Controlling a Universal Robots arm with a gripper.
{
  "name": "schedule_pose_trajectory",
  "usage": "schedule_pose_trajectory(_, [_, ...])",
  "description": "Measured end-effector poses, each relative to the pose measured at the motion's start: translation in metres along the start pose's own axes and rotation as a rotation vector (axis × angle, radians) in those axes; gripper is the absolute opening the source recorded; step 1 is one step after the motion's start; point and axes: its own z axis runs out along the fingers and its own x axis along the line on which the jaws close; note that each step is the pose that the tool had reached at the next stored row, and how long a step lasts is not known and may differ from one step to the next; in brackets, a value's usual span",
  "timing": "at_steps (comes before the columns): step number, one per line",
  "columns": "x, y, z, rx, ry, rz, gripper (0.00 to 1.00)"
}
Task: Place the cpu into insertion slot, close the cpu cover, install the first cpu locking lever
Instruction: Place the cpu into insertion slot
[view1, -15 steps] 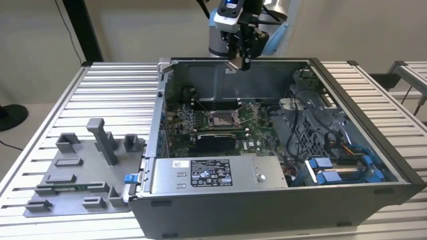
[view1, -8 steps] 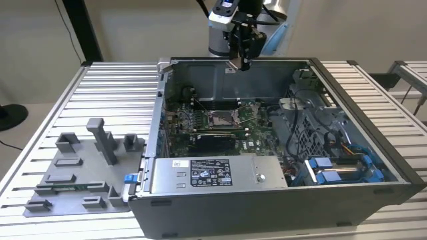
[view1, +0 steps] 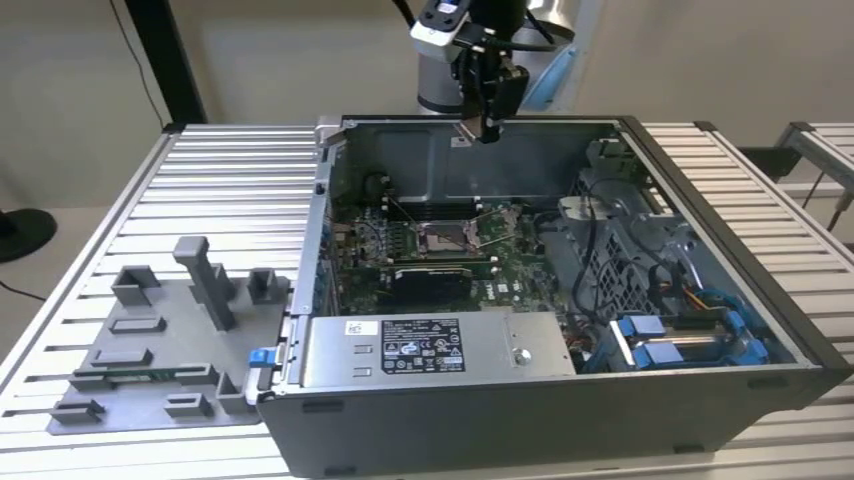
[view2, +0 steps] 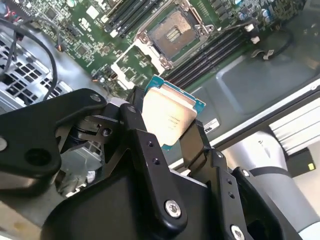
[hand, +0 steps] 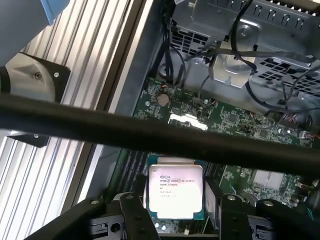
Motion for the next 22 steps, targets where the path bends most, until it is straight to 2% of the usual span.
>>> schedule_pose_trajectory(8, [-0.0008, -0.0002, 0.0000, -0.0018, -0.0072, 0.083, 0.00])
schedule_pose_trajectory(18, [-0.0008, -0.0002, -0.0001, -0.0047, -0.0194, 0.220, 0.00])
schedule_pose_trajectory(22, [-0.0008, -0.0002, 0.0000, -0.0056, -0.0227, 0.258, 0.00])
